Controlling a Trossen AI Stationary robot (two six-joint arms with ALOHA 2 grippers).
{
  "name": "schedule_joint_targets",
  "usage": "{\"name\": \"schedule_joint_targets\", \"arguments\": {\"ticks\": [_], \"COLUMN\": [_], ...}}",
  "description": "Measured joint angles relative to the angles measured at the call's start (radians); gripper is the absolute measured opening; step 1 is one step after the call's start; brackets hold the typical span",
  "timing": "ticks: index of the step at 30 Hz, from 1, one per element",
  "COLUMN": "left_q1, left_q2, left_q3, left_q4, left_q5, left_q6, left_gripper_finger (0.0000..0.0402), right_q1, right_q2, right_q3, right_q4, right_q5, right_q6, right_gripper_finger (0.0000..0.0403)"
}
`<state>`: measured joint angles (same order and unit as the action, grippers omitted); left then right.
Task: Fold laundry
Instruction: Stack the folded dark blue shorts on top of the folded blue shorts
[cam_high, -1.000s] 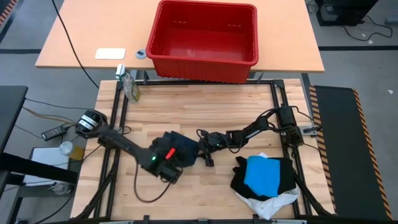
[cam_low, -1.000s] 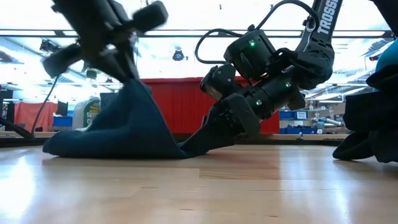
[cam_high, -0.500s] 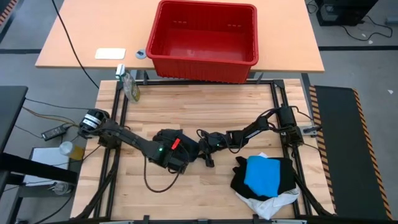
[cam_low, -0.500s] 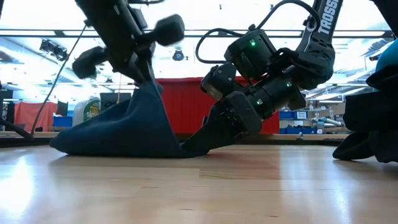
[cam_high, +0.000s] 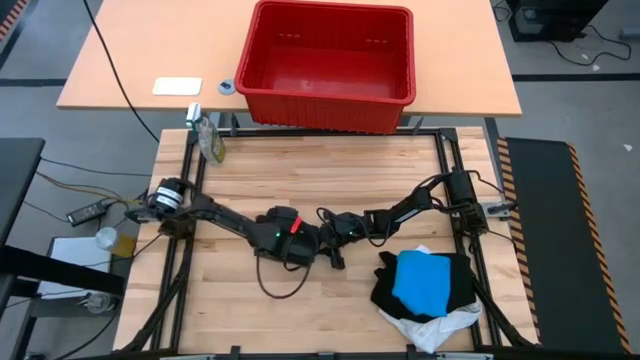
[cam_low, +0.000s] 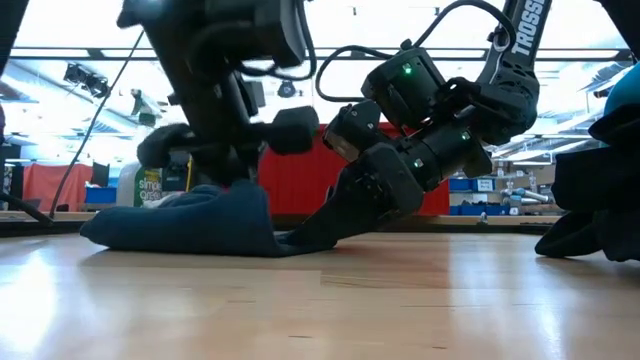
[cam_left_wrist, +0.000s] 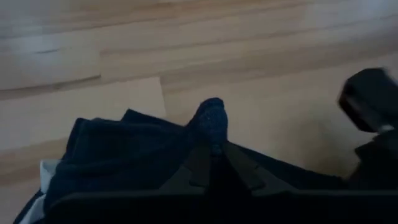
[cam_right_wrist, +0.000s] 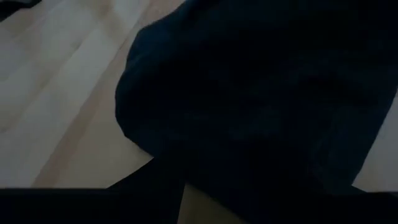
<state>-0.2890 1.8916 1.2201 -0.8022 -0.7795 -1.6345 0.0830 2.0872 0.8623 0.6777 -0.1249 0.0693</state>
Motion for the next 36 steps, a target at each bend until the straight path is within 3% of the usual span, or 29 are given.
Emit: {"name": "schedule_joint_targets", "arguments": {"ticks": [3, 6, 14, 18, 25, 33, 36], "left_q1": [0.021, 0.033, 0.043, 0.08, 0.102, 0.134, 0.127], "left_q2": [0.024, 0.024, -0.107, -0.202, -0.28, -0.476, -0.545], "left_q3": [0.0, 0.0, 0.0, 0.001, -0.014, -0.274, -0.302], "left_q4": [0.026, 0.047, 0.041, -0.055, -0.327, -0.036, 0.132], "left_q5": [0.025, 0.064, 0.202, 0.296, 0.307, 0.514, 0.583], "left_q6": [0.0, 0.042, 0.22, 0.339, 0.538, 0.688, 0.88], "left_gripper_finger": [0.0023, 0.0052, 0.0219, 0.0263, 0.0268, 0.0216, 0.0195], "right_q1": [0.0, 0.0, 0.0, -0.001, -0.001, -0.001, -0.001], "right_q2": [0.0, 0.0, 0.0, 0.0, 0.001, 0.001, -0.014], "right_q3": [0.0, -0.001, 0.0, 0.0, 0.0, -0.001, -0.001], "right_q4": [0.0, 0.001, 0.005, 0.006, 0.013, 0.018, 0.001], "right_q5": [-0.001, -0.002, -0.006, -0.006, -0.005, -0.006, -0.019], "right_q6": [0.01, 0.01, 0.011, 0.016, 0.018, 0.039, 0.051], "right_gripper_finger": [0.0187, 0.0187, 0.0187, 0.0187, 0.0187, 0.0187, 0.0187]}}
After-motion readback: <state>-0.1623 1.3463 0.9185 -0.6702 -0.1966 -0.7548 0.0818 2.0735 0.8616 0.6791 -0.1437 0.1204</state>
